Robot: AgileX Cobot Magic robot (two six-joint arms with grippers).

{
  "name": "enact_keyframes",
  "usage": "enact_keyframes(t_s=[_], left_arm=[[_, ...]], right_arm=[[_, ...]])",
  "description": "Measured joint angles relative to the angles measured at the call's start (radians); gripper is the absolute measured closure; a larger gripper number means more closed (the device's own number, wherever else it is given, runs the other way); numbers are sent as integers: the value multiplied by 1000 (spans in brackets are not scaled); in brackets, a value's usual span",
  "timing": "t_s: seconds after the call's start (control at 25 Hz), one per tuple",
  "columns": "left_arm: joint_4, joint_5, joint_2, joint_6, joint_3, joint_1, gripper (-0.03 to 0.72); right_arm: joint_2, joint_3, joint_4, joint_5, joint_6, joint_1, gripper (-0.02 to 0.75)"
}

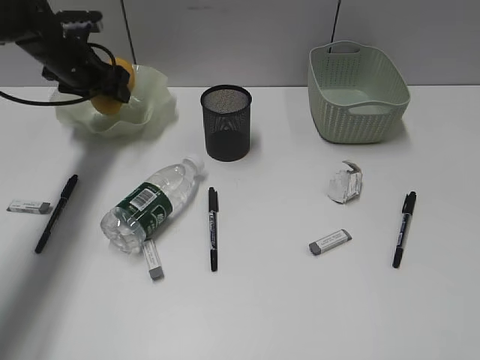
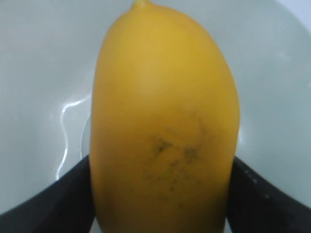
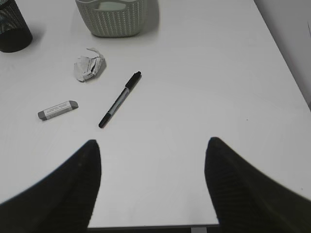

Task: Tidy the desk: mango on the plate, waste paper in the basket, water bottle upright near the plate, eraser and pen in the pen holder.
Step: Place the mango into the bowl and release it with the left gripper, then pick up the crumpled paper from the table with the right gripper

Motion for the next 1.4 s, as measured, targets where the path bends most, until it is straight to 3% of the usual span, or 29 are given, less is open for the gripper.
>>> enact_keyframes(t_s=[0.64,0.84,1.12,1.4], left_arm=[[1,-8,-19,0,0,0,59],[3,137,-124,0,0,0,71],[26,502,-274,-11,0,0,113],[35,557,-433,-77,59,0,147]], right_arm=[[0,0,0,0,0,0,208],[0,0,0,0,0,0,208],[0,0,0,0,0,0,208],[0,0,0,0,0,0,208]])
